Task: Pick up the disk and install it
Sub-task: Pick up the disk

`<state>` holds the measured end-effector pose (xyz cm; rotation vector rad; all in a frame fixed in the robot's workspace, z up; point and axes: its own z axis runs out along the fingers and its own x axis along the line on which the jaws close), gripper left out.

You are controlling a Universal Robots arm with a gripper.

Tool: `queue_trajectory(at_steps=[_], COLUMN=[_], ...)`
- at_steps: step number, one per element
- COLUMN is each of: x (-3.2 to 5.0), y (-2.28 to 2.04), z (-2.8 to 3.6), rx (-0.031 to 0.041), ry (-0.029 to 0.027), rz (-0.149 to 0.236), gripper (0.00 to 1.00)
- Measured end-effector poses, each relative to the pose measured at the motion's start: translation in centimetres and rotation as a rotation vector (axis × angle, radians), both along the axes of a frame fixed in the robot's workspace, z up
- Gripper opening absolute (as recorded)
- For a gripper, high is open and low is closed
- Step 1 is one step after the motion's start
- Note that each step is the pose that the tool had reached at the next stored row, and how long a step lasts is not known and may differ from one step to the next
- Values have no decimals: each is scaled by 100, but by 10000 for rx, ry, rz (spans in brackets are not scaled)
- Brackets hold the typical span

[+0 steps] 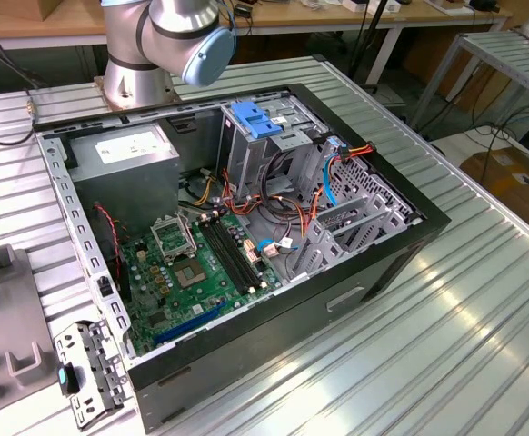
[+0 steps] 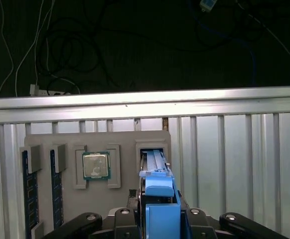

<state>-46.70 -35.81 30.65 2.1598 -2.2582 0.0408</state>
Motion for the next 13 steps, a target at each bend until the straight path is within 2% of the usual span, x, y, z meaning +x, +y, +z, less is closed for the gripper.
queue_trajectory(at_steps=[3,4,8,13], x=[1,2,3,3], y=[0,0,-1,0], z=[79,132,236,238], rx=[-1,-5,-29,-31], ry=[0,1,2,-1], rz=[0,0,1,0], gripper=[37,37,37,37])
